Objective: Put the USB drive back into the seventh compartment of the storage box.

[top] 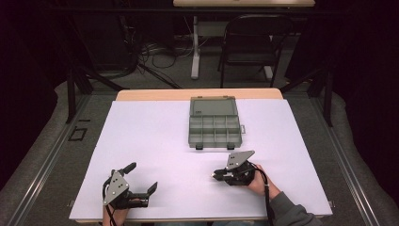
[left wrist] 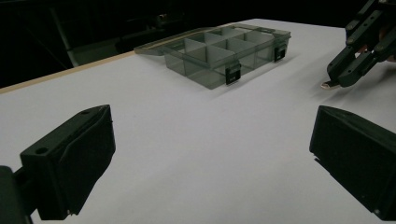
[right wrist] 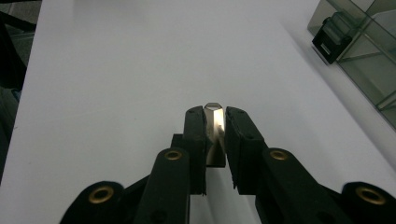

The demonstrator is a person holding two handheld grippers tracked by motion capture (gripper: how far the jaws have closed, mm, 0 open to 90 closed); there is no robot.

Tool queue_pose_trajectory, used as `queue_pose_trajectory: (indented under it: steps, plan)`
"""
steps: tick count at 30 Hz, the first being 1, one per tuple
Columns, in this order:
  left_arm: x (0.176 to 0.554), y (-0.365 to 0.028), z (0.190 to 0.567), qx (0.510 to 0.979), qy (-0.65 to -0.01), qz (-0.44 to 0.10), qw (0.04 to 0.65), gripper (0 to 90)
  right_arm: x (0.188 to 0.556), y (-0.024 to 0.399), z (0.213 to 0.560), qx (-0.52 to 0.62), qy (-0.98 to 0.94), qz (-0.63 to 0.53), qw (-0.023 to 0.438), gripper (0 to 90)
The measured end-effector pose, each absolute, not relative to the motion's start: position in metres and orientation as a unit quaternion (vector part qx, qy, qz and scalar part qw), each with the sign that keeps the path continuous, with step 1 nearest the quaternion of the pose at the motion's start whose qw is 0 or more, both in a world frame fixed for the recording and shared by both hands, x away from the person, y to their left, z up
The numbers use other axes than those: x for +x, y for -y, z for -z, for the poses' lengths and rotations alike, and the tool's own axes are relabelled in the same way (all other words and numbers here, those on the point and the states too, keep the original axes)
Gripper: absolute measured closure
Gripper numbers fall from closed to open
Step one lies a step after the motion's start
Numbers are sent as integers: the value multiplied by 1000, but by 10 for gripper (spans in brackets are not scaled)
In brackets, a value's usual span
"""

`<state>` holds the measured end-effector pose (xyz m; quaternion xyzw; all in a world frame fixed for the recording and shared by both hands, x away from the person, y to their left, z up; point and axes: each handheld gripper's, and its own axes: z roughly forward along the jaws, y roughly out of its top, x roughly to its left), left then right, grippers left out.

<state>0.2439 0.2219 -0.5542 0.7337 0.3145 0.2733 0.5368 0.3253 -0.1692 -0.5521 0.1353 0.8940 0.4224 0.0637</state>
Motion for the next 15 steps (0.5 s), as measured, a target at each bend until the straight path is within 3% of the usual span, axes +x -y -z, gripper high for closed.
queue_pose_trajectory:
  steps: [15]
  plan:
    - [243, -222, 554, 734, -314, -276, 535, 2, 323, 176, 544, 143, -884, -438, 72, 794]
